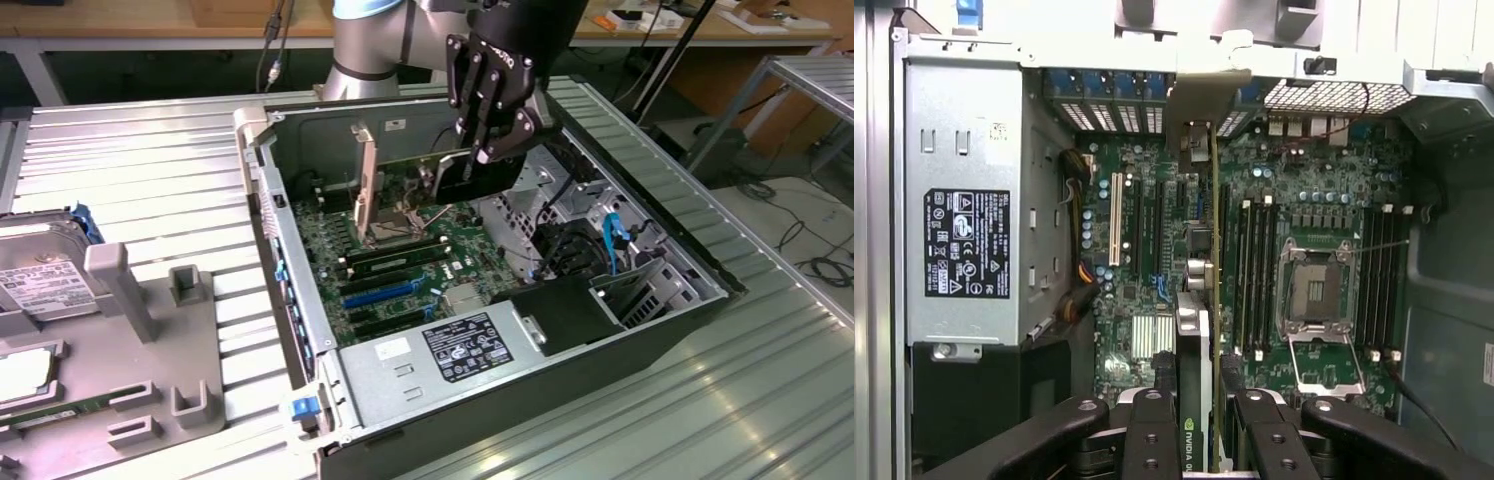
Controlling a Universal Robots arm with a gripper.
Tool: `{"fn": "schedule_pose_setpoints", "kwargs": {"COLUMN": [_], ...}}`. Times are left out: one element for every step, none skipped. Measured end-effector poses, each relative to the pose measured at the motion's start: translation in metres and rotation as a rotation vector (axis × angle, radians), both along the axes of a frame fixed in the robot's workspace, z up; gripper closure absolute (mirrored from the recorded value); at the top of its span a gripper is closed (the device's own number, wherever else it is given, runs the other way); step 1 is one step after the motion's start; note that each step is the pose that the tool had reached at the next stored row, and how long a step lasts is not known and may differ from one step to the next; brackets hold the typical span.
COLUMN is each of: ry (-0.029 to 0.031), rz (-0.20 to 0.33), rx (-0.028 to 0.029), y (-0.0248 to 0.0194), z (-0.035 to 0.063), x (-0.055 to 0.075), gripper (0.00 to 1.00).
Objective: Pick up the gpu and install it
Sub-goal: 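Insert the gpu into the slot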
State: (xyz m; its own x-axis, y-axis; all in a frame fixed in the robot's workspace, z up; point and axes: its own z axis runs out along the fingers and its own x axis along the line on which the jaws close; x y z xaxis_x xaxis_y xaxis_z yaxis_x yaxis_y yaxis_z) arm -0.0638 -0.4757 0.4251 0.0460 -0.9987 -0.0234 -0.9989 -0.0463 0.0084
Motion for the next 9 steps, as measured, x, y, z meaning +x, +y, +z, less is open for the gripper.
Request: {"fn": "schedule_pose_setpoints", "kwargs": {"ry": [-0.0006,-0.0012,-0.0018,-0.0024,-0.0035,-0.0043,-0.0074,-0.0089,-0.011], "rz": [0.0,0.0,0.0,0.0,0.0,0.0,0.0,0.0,0.0], "rx": [0.0,0.0,0.0,0.0,0.0,0.0001,0.0,0.0001,0.0], "y": [0.0,0.0,0.0,0.0,0.0,0.0,0.0,0.0,0.0], "z": [-0.0002,-0.0004,-0.0006,-0.0009,-0.0014,-0.0017,-0.0028,-0.0035,-0.0043], "x": [0.0,-0.0001,-0.0001,-0.0001,-0.0002,-0.0003,-0.0005,-0.0005,-0.0006], "gripper": [0.73,0.73,0.73,0.73,0.73,0.73,0.73,0.73,0.73]}}
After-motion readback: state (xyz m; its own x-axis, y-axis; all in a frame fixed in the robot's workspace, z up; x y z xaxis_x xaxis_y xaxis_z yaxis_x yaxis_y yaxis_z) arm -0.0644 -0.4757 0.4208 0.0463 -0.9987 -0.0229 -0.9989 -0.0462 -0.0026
